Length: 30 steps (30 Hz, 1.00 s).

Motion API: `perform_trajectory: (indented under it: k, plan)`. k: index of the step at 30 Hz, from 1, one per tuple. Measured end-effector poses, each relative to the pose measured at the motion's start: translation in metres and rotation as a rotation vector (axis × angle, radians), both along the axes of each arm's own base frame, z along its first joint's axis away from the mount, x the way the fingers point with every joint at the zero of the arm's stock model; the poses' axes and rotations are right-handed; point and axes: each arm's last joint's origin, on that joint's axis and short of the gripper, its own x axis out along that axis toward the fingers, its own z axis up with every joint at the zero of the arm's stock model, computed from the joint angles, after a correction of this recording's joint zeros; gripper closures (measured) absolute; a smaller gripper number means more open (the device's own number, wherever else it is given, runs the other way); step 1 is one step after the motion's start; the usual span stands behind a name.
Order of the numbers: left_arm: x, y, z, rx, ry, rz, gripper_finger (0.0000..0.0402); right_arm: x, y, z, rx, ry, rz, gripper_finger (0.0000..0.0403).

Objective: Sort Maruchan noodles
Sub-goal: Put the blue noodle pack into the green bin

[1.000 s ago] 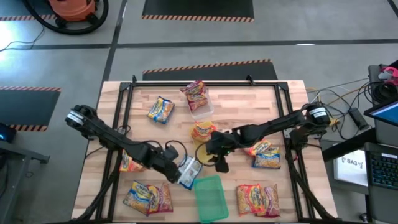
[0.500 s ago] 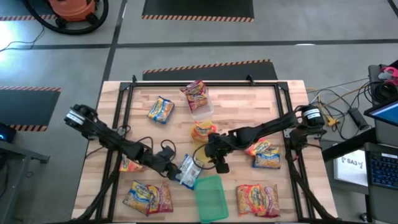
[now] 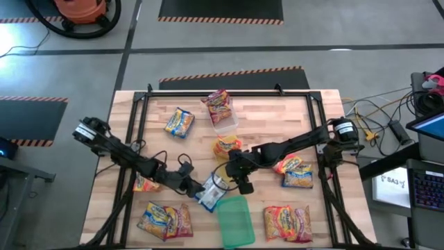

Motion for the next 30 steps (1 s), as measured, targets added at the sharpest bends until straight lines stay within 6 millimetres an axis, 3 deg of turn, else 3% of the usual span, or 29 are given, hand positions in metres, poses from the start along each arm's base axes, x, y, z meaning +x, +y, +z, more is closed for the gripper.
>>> perform_trajectory:
  k: [15,30]
  plan:
    - [0.04,-0.011,-0.016,0.048,0.034,-0.025,0.0208,-0.008,0.017,-0.004,-0.023,0.038,0.083,0.0271]
    - [0.065,-0.013,0.0,0.127,-0.069,-0.08,0.0208,-0.007,0.02,-0.003,-0.015,0.02,0.112,0.0271]
